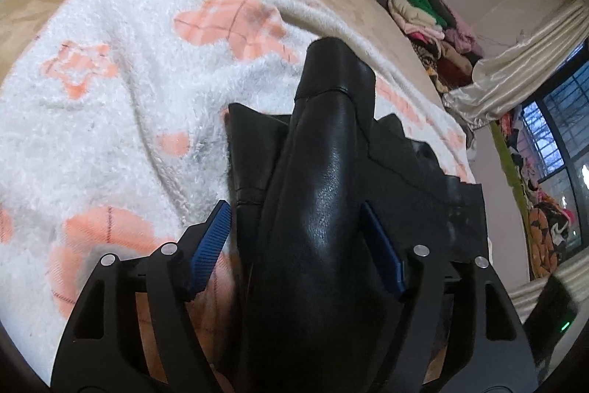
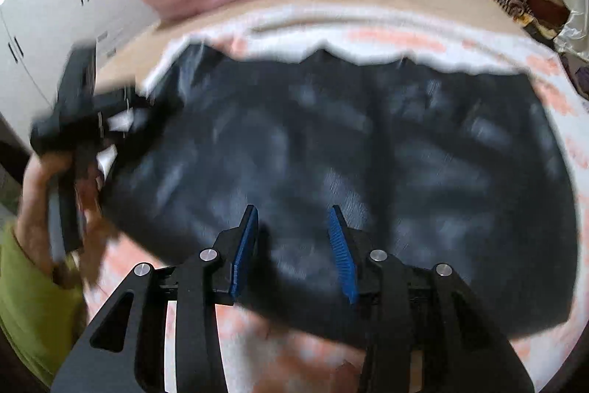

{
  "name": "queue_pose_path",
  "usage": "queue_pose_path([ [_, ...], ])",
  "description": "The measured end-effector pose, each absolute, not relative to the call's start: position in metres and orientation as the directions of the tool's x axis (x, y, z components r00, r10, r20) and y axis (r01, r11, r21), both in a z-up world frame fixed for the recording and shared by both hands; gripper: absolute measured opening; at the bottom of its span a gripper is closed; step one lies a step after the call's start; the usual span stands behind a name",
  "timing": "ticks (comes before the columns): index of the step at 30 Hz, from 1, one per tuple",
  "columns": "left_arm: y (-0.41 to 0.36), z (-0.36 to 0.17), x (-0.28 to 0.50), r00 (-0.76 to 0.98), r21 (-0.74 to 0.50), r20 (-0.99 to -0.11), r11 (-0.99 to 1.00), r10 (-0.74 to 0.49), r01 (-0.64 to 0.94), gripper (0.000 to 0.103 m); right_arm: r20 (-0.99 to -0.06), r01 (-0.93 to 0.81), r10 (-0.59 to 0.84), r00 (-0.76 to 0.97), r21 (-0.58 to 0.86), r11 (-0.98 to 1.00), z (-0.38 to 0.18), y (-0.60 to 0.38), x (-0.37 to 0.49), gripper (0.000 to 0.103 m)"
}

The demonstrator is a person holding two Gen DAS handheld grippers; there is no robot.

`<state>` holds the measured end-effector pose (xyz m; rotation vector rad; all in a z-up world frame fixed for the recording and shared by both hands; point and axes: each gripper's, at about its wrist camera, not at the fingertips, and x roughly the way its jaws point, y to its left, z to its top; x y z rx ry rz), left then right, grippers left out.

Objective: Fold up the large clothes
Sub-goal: 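Grasp the jacket edge with the right tool and lift it up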

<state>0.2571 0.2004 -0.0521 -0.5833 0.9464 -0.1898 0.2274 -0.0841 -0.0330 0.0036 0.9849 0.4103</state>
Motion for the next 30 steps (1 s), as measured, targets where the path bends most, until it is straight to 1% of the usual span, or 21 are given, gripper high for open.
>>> queue_pose_path([
  [1,0.198,-0.052,0.26,0.575,-0.544,-0.711,0.835,-0.405,-0.085,0.058,-0.81,-0.33,0.327,0.486,0.176,0.927,-0.04,-0.082,0.227,0.039],
  [2,0.197,-0.052,0.262,0.572,-0.533,-0.716,0.842,-0.399,-0.08,0.057,-0.818,-0.33,0.3,0.491,0.144,0.933,-0.046,-0.077,0.226,0.039],
  [4,0.194,-0.049,0.263,0.57,-0.511,-0.724,0.857,-0.389,-0.063,0.048,-0.819,-0.334,0.262,0.51,0.092,0.938,-0.039,-0.069,0.223,0.039],
  [5,0.195,-0.049,0.262,0.573,-0.515,-0.72,0.855,-0.393,-0.061,0.046,-0.798,-0.351,0.252,0.547,0.054,0.935,-0.029,-0.062,0.217,0.039],
  [7,0.199,-0.046,0.261,0.582,-0.54,-0.701,0.84,-0.412,-0.056,0.04,-0.744,-0.44,0.323,0.585,0.043,0.897,-0.01,-0.045,0.201,0.041],
  [9,0.2,-0.04,0.259,0.589,-0.544,-0.689,0.838,-0.421,-0.037,0.038,-0.727,-0.541,0.362,0.584,-0.015,0.841,-0.003,-0.015,0.184,0.054],
  [11,0.2,-0.036,0.258,0.592,-0.557,-0.678,0.83,-0.435,-0.027,0.038,-0.72,-0.616,0.366,0.589,-0.108,0.78,-0.008,0.015,0.17,0.055],
  [14,0.202,-0.035,0.258,0.591,-0.579,-0.665,0.815,-0.457,-0.021,0.038,-0.725,-0.668,0.331,0.604,-0.233,0.707,-0.022,0.052,0.157,0.06],
  [17,0.203,-0.036,0.259,0.59,-0.586,-0.66,0.81,-0.465,-0.017,0.038,-0.71,-0.661,0.27,0.65,-0.353,0.662,-0.037,0.077,0.152,0.066],
  [19,0.203,-0.036,0.259,0.589,-0.596,-0.655,0.803,-0.473,-0.017,0.038,-0.697,-0.649,0.238,0.677,-0.411,0.641,-0.044,0.089,0.152,0.068],
  [21,0.206,-0.037,0.259,0.59,-0.607,-0.647,0.794,-0.483,-0.017,0.038,-0.677,-0.629,0.207,0.706,-0.466,0.622,-0.051,0.097,0.152,0.073],
  [23,0.207,-0.037,0.259,0.59,-0.612,-0.644,0.791,-0.487,-0.015,0.038,-0.657,-0.609,0.183,0.731,-0.509,0.608,-0.057,0.104,0.15,0.073],
  [25,0.207,-0.037,0.26,0.591,-0.612,-0.644,0.791,-0.486,-0.017,0.038,-0.63,-0.589,0.178,0.756,-0.536,0.604,-0.057,0.106,0.149,0.07],
  [27,0.207,-0.036,0.259,0.592,-0.613,-0.642,0.79,-0.487,-0.014,0.038,-0.609,-0.584,0.199,0.767,-0.535,0.611,-0.052,0.104,0.144,0.048],
  [28,0.208,-0.035,0.259,0.595,-0.612,-0.64,0.79,-0.486,-0.013,0.037,-0.594,-0.577,0.21,0.776,-0.537,0.615,-0.046,0.102,0.141,0.043],
  [29,0.207,-0.033,0.258,0.598,-0.612,-0.638,0.791,-0.486,-0.01,0.036,-0.572,-0.566,0.219,0.79,-0.545,0.618,-0.041,0.099,0.135,0.035],
  [30,0.206,-0.029,0.257,0.605,-0.61,-0.632,0.793,-0.484,-0.004,0.036,-0.552,-0.554,0.224,0.803,-0.554,0.622,-0.036,0.098,0.13,0.03],
])
